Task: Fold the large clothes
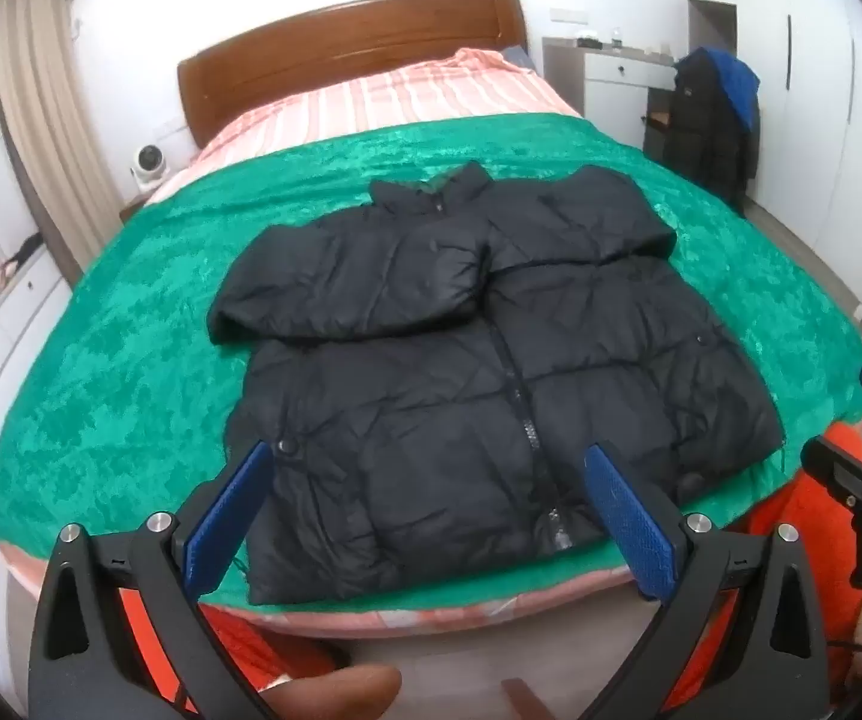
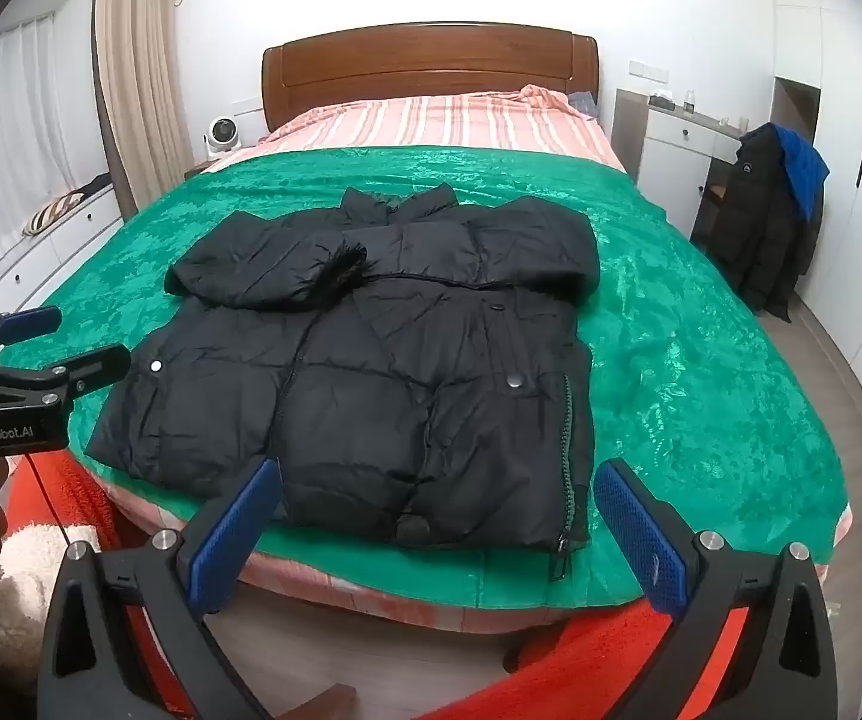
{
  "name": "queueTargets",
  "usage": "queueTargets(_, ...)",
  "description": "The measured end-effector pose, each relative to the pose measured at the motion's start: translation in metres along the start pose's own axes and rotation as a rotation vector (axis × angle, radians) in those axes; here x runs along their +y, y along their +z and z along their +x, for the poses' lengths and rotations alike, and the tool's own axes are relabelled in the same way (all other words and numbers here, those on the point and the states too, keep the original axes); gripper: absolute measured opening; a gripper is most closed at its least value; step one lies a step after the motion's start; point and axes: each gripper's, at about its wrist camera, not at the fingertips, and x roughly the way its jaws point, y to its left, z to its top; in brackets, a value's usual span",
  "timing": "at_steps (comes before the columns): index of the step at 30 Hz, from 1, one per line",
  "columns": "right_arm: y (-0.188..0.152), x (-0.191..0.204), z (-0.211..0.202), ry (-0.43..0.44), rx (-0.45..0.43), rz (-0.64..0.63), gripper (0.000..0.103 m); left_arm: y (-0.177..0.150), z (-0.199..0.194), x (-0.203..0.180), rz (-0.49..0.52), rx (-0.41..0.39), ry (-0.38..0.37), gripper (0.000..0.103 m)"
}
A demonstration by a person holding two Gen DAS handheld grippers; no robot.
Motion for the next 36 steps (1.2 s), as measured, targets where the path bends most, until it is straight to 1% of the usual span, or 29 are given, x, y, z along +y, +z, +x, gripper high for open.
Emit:
queueTargets(1, 0.000, 0.000, -0.001, -0.003, -0.003, -0.001, 0.103, 0.000, -0.001, -0.002, -0.004, -0.002, 0.001, 0.103)
queueTargets(3, 0.001, 0.001, -0.004, -0.009, -0.011, -0.004, 0.103, 0.003, 0.008, 0.000, -0.017, 0.036, -0.010, 0.103)
queueTargets(4, 0.001, 0.001, -0.006, -0.012, -0.015, -0.005, 0.103, 0.005, 0.007, 0.009, -0.034, 0.032, -0.032, 0.103)
queueTargets(5, -0.005, 0.002, -0.001, -0.004, -0.009, -0.005, 0.103, 0.006, 0.009, 0.010, -0.034, 0.034, -0.034, 0.103)
queueTargets(6, -0.005, 0.002, -0.002, -0.005, -0.011, -0.005, 0.103, 0.004, 0.007, 0.008, -0.029, 0.026, -0.031, 0.103)
queueTargets(7, -0.006, 0.002, -0.002, -0.007, -0.012, -0.006, 0.103, 0.005, 0.009, 0.008, -0.029, 0.035, -0.038, 0.103)
queueTargets(8, 0.002, 0.000, -0.001, -0.004, 0.002, 0.001, 0.103, -0.002, 0.009, 0.009, -0.030, 0.027, -0.044, 0.103)
queueTargets(11, 0.004, -0.001, -0.003, -0.010, -0.002, 0.003, 0.103, -0.001, 0.010, 0.006, -0.016, 0.042, -0.035, 0.103)
queueTargets(19, 0.007, 0.002, -0.001, -0.028, 0.007, -0.005, 0.103, -0.005, 0.016, 0.013, -0.040, 0.076, -0.026, 0.103)
queueTargets(26, 0.006, 0.000, 0.008, -0.070, 0.047, 0.009, 0.103, -0.007, 0.018, 0.014, -0.041, 0.075, -0.008, 0.103)
queueTargets(36, 0.004, -0.002, 0.016, -0.088, 0.080, 0.022, 0.103, -0.007, 0.024, 0.014, -0.042, 0.089, -0.008, 0.103)
